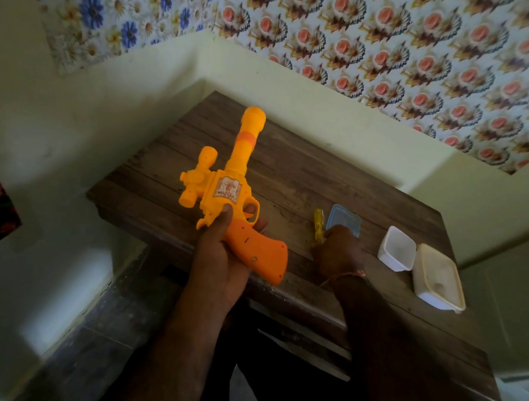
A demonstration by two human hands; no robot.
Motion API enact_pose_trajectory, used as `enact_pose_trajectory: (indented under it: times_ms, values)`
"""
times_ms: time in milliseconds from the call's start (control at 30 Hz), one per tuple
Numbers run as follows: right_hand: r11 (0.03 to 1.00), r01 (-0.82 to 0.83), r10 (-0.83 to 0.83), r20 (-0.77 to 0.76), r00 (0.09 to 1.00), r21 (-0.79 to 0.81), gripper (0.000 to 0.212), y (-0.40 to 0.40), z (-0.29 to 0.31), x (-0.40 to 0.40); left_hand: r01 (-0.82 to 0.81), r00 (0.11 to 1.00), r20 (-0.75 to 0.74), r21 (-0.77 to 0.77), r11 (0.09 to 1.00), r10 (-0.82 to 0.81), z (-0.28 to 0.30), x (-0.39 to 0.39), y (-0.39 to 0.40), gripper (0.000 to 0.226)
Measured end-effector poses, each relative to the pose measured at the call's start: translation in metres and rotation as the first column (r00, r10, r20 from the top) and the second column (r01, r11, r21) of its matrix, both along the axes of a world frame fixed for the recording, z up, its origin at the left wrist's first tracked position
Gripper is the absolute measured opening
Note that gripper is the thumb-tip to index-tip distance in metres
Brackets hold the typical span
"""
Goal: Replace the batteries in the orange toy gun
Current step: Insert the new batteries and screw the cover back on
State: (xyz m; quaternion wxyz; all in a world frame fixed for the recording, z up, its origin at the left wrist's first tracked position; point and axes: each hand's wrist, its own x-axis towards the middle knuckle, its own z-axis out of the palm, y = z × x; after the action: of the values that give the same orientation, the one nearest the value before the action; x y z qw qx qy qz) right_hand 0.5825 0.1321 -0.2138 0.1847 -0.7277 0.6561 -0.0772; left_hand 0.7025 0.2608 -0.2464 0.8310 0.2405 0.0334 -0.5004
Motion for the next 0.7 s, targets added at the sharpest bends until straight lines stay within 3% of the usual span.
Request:
enact_pose_trajectory:
  times_ms: [100,200,233,267,300,333,367,400,533,700]
  values:
    - [0.999,-0.021,0.019,0.05,0.999,0.05,0.035,-0.002,-0.001,-0.004,0.005,1.0,0.012,-0.002,1.0,-0.005,0.001,-0.001,0.001,0.07]
    - [0.995,-0.042,0.013,0.291,0.957,0.094,0.024,0.008,0.012,-0.013,0.005,1.0,0.016,-0.005,1.0,-0.005,0.001,0.0,0.001,0.066]
    - [0.987,-0.071,0.0,0.449,0.893,0.143,0.019,0.017,0.019,-0.016,0.006,1.0,0.012,-0.001,1.0,-0.006,0.0,0.001,0.001,0.065]
    - [0.968,-0.118,-0.05,0.635,0.771,0.22,0.015,0.03,0.028,-0.019,0.007,1.0,0.007,0.0,1.0,-0.007,0.001,0.001,0.0,0.065]
    - [0.934,-0.197,-0.129,0.795,0.593,0.299,0.014,0.045,0.037,-0.021,0.01,1.0,0.002,-0.001,1.0,-0.01,0.002,0.002,0.0,0.067]
    - [0.899,-0.292,-0.181,0.883,0.432,0.327,0.014,0.06,0.045,-0.023,0.013,1.0,-0.001,-0.001,1.0,-0.013,0.002,0.001,0.0,0.068]
    - [0.885,-0.357,-0.167,0.919,0.358,0.3,0.014,0.073,0.049,-0.023,0.013,1.0,-0.004,-0.001,1.0,-0.013,0.002,0.002,-0.001,0.069]
    - [0.89,-0.385,-0.098,0.926,0.363,0.245,0.013,0.087,0.052,-0.023,0.017,1.0,-0.004,0.003,1.0,-0.017,0.002,0.001,-0.001,0.068]
    - [0.927,-0.374,0.26,0.756,0.601,-0.022,0.01,0.12,0.047,-0.012,0.032,0.999,0.004,0.006,0.999,-0.032,0.001,0.004,-0.001,0.073]
    - [0.956,-0.285,0.251,0.685,0.684,-0.066,0.011,0.124,0.04,-0.009,0.029,0.999,0.017,0.025,0.999,-0.029,0.003,0.001,0.0,0.069]
